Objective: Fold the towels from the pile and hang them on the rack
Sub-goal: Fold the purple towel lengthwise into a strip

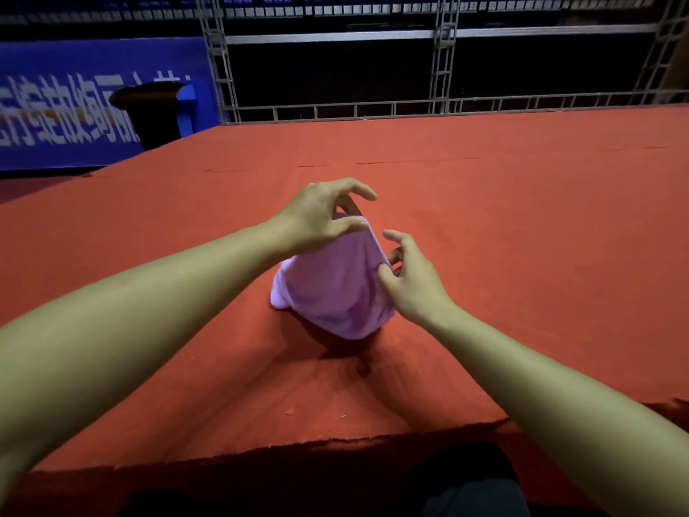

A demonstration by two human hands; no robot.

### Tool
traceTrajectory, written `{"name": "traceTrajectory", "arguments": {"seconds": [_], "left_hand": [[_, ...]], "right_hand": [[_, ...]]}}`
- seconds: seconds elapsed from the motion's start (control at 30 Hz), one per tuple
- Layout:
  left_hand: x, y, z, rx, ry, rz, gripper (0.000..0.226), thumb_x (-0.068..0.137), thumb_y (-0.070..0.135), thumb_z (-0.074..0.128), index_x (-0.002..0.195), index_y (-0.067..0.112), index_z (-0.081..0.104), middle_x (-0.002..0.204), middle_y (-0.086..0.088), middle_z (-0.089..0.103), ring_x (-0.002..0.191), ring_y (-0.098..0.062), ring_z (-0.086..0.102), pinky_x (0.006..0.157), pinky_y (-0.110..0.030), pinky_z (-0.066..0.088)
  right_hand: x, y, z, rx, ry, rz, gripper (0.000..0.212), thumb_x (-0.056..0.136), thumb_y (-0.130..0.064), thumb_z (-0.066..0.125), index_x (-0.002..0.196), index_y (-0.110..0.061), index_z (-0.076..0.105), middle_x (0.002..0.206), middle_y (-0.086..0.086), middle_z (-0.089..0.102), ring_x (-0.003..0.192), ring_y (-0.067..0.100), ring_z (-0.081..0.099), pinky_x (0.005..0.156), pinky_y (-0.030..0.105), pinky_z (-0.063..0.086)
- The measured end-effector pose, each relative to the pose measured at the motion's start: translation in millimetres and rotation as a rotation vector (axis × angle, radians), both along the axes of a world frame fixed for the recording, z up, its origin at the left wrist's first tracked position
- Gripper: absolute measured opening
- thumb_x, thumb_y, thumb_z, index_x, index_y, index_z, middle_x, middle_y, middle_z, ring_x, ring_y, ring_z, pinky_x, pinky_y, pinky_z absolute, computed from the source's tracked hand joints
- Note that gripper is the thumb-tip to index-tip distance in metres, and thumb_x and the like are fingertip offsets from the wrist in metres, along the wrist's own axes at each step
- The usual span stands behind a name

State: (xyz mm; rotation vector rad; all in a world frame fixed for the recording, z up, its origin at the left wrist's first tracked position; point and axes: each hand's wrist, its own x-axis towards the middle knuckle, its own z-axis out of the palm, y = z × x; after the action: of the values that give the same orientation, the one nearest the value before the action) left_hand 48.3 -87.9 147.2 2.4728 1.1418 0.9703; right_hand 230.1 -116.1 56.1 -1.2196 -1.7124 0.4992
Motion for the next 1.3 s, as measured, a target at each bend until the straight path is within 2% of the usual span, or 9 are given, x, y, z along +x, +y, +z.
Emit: {"name": "traceTrajectory", "arguments": {"seconds": [0.17, 0.37, 0.57, 0.73, 0.83, 0.9, 1.0, 1.17, 1.3], "left_hand": [[-23, 2, 17, 0.088, 0.020, 0.156, 0.035, 0.080, 0.031, 0.080, 0.109, 0.040, 0.062, 0.084, 0.020, 0.071, 0.085, -0.001, 0.068, 0.088, -0.031, 0.054], [-54, -9, 27, 0.191, 0.257, 0.406, 0.044, 0.074, 0.058, 0.074, 0.112, 0.041, 0.061, 0.091, 0.018, 0.072, 0.090, -0.011, 0.068, 0.083, -0.034, 0.050], [-76, -17, 36, 0.173, 0.043, 0.458, 0.045, 0.067, 0.058, 0.079, 0.106, 0.041, 0.063, 0.072, 0.016, 0.066, 0.071, -0.009, 0.061, 0.076, -0.031, 0.049], [-98, -25, 33, 0.095, -0.018, 0.376, 0.050, 0.063, 0.065, 0.077, 0.103, 0.043, 0.056, 0.046, 0.008, 0.045, 0.043, -0.006, 0.039, 0.051, -0.030, 0.036], [-107, -34, 40, -0.020, -0.196, 0.334, 0.040, 0.079, 0.033, 0.079, 0.114, 0.029, 0.059, 0.050, 0.003, 0.044, 0.044, -0.005, 0.033, 0.045, -0.022, 0.031], [-117, -42, 49, -0.077, -0.282, 0.311, 0.043, 0.084, 0.026, 0.077, 0.122, 0.026, 0.057, 0.056, 0.001, 0.049, 0.047, -0.005, 0.039, 0.046, -0.016, 0.034], [-133, -56, 63, -0.083, -0.337, 0.301, 0.046, 0.085, 0.026, 0.076, 0.127, 0.026, 0.055, 0.061, 0.007, 0.060, 0.052, -0.004, 0.049, 0.054, -0.016, 0.041], [-144, -83, 96, -0.094, -0.370, 0.231, 0.060, 0.066, 0.052, 0.084, 0.118, 0.031, 0.060, 0.061, 0.008, 0.059, 0.047, -0.004, 0.044, 0.042, -0.016, 0.035], [-154, -81, 107, -0.214, -0.305, 0.237, 0.065, 0.061, 0.045, 0.088, 0.118, 0.028, 0.063, 0.062, 0.006, 0.058, 0.044, -0.002, 0.037, 0.041, -0.013, 0.031]], "right_hand": [[10, 12, 16, -0.024, -0.028, 0.131, 0.055, 0.092, -0.019, 0.063, 0.142, -0.020, 0.039, 0.080, -0.012, 0.059, 0.067, 0.008, 0.055, 0.072, 0.028, 0.044], [22, 15, 28, -0.135, 0.039, 0.311, 0.056, 0.092, -0.020, 0.068, 0.141, -0.018, 0.042, 0.061, -0.009, 0.049, 0.055, 0.006, 0.042, 0.051, 0.020, 0.034], [36, 15, 64, -0.089, 0.153, 0.433, 0.069, 0.085, -0.014, 0.075, 0.144, -0.023, 0.041, 0.078, -0.004, 0.055, 0.072, 0.010, 0.050, 0.062, 0.020, 0.041], [41, 13, 101, 0.146, 0.251, 0.269, 0.064, 0.082, -0.009, 0.077, 0.136, -0.028, 0.048, 0.083, -0.005, 0.061, 0.071, 0.008, 0.053, 0.069, 0.019, 0.046], [45, 16, 116, 0.224, 0.226, 0.190, 0.064, 0.080, -0.011, 0.080, 0.134, -0.030, 0.050, 0.082, -0.006, 0.062, 0.064, 0.006, 0.052, 0.064, 0.017, 0.046], [52, 17, 119, 0.252, 0.141, 0.121, 0.063, 0.080, -0.012, 0.080, 0.134, -0.027, 0.053, 0.084, -0.005, 0.065, 0.069, 0.008, 0.056, 0.069, 0.018, 0.045], [68, 11, 127, 0.288, 0.160, 0.028, 0.059, 0.079, -0.008, 0.079, 0.131, -0.022, 0.056, 0.085, -0.004, 0.065, 0.075, 0.001, 0.059, 0.072, 0.017, 0.044], [79, -13, 159, 0.345, 0.141, 0.105, 0.055, 0.078, -0.004, 0.080, 0.123, -0.027, 0.059, 0.083, -0.003, 0.067, 0.071, 0.000, 0.059, 0.074, 0.012, 0.044], [78, 0, 167, 0.161, 0.045, 0.192, 0.055, 0.077, -0.010, 0.081, 0.125, -0.026, 0.059, 0.082, -0.001, 0.069, 0.066, 0.004, 0.058, 0.067, 0.015, 0.046]]}}
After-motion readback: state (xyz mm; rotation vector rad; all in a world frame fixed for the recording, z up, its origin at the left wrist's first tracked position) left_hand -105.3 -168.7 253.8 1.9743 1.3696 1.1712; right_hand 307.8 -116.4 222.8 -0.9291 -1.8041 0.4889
